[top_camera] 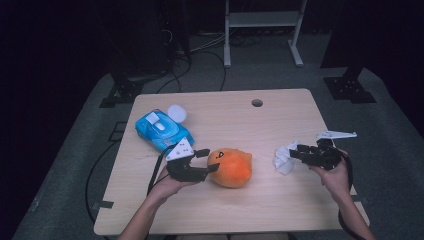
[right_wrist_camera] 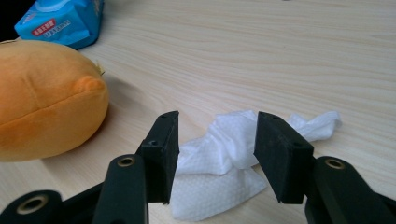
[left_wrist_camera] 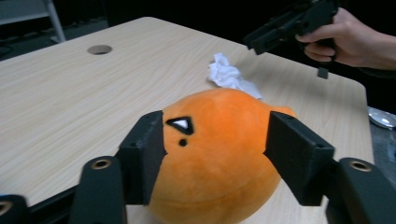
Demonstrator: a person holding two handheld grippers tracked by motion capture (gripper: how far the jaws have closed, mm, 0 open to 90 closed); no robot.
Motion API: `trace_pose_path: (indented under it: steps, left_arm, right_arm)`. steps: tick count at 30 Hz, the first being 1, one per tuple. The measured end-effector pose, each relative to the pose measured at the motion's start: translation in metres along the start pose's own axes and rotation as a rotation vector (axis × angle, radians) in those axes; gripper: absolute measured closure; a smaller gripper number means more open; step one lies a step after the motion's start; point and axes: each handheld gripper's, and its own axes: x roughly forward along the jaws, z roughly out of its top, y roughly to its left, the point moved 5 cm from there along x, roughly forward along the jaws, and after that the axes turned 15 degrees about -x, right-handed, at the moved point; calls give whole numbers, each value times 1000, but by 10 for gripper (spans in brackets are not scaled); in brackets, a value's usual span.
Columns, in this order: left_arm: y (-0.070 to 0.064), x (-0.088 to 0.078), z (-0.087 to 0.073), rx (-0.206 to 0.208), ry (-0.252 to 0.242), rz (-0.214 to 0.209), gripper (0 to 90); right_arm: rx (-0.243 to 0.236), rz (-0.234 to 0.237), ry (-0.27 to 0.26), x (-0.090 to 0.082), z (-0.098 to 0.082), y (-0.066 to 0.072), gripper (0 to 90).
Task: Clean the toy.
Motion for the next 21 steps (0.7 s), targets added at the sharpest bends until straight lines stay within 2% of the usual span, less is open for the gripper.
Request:
trace_pose_path:
  steps: [9, 16, 21]
  left_arm:
    - [11, -20, -10, -24, -19, 50, 294]
    - [29, -35, -23, -55, -25, 101, 272]
    - [36, -43, -32, -61, -16, 121, 260]
  right_arm:
    - [-21, 14, -5, -3, -1, 11, 465]
    - [-20, 23, -10, -5, -3, 12, 455]
    - [-23, 26, -6, -5, -6, 14, 446]
